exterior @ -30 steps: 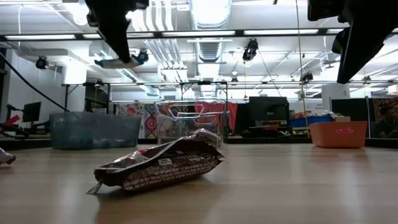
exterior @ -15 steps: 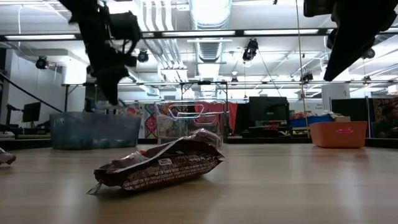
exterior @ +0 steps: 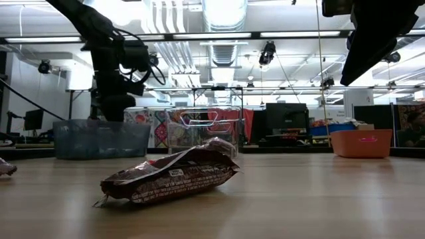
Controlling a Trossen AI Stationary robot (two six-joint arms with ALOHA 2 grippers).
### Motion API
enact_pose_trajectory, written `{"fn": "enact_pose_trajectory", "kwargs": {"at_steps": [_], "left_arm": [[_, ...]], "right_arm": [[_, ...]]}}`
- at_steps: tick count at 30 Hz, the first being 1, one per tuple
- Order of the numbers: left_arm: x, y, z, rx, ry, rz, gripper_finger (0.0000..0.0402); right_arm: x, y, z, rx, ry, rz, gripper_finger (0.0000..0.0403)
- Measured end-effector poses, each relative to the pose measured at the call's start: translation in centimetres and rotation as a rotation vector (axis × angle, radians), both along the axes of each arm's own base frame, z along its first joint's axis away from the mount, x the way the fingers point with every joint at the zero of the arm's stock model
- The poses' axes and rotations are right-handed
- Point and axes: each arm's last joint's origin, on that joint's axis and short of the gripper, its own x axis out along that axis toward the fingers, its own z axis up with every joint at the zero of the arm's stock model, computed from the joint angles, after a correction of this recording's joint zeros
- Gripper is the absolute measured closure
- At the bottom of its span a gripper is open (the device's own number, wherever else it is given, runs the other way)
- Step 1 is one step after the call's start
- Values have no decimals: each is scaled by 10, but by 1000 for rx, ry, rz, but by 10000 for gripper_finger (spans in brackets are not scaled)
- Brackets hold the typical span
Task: Sort candy
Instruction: Put the blue chocolate into the black bin, then put the brown chocolate into the transparent bin
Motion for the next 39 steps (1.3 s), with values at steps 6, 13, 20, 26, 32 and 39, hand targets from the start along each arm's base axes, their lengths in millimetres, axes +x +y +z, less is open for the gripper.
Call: {"fn": "enact_pose_trajectory", "kwargs": {"at_steps": [6, 13, 20, 26, 32, 39], "left_arm": [[2, 2, -5, -11, 15, 0, 349], [2, 1, 0, 2, -16, 23, 310], [3, -11, 12, 33, -80, 12, 301], [4, -38, 35, 73, -215, -17, 301], [14, -81, 58, 89, -417, -127, 301], [29, -139, 71, 79, -590, -327, 301]], "right_arm": [[0, 0, 0, -1, -1, 0, 191], [0, 0, 0, 1, -3, 0, 191], [0, 1, 0, 22, -5, -16, 191], [0, 2, -1, 107, 22, -41, 191], [-1, 4, -1, 201, 48, -90, 191], [-2, 6, -1, 248, 77, -73, 191]]}}
